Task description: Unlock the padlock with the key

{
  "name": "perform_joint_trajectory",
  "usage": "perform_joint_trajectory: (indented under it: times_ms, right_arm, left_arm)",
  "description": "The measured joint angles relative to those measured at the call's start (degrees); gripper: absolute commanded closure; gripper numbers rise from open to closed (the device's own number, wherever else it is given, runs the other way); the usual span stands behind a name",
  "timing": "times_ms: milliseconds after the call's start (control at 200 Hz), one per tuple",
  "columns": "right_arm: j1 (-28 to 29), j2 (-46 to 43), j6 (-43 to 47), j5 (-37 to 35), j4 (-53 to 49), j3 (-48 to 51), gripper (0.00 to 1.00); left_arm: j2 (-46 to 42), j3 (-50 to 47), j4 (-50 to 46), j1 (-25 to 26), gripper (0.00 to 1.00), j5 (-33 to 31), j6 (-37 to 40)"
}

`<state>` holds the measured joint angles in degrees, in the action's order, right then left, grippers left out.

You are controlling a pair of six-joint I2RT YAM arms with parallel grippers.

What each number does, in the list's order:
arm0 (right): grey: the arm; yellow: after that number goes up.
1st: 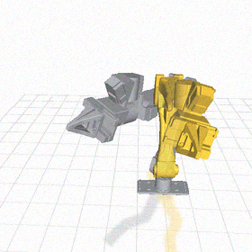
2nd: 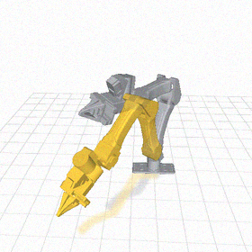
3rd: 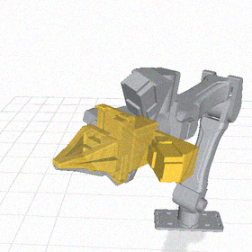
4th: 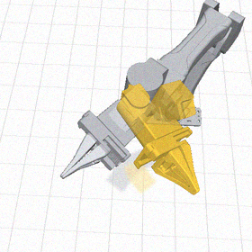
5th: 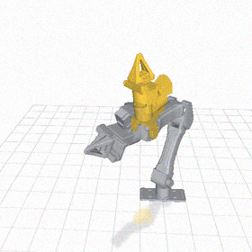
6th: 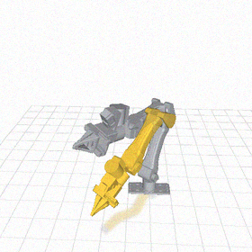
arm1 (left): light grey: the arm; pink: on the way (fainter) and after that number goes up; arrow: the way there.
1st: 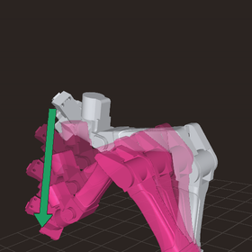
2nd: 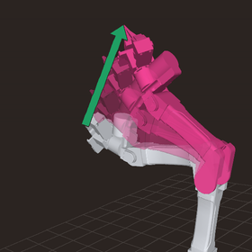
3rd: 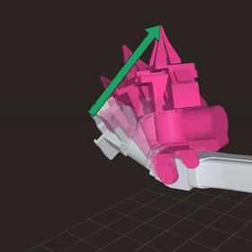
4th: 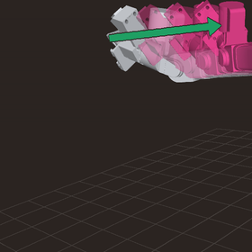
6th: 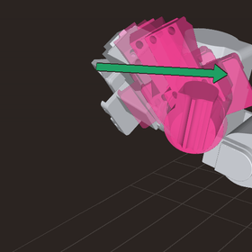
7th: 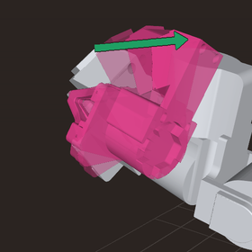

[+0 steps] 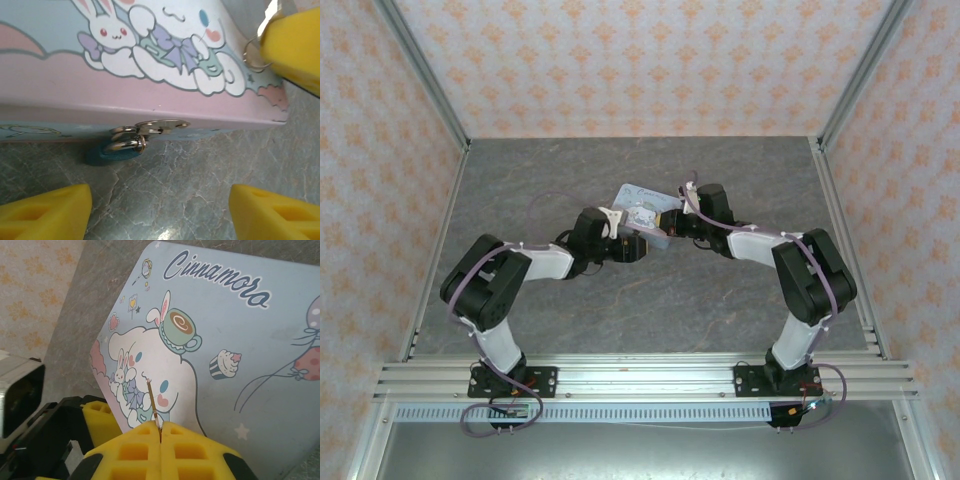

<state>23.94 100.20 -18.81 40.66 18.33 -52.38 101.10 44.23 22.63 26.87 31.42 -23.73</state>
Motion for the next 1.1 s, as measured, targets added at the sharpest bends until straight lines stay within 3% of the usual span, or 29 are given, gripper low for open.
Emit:
perform_joint_trajectory:
  times_ms: [475, 1096]
  right_arm:
    - [0.0, -0.3, 1.2, -0.1, -0.6, 0.0, 1.0]
    - [0.0, -0.4, 2.0, -0.1, -1.0, 0.0, 1.0]
  left_arm:
    - [2.4, 1.0, 1.7, 0.5, 0.36, -4.9, 4.7]
    - [6.3, 4.6, 0.7, 1.7, 0.46, -6.6, 6.8]
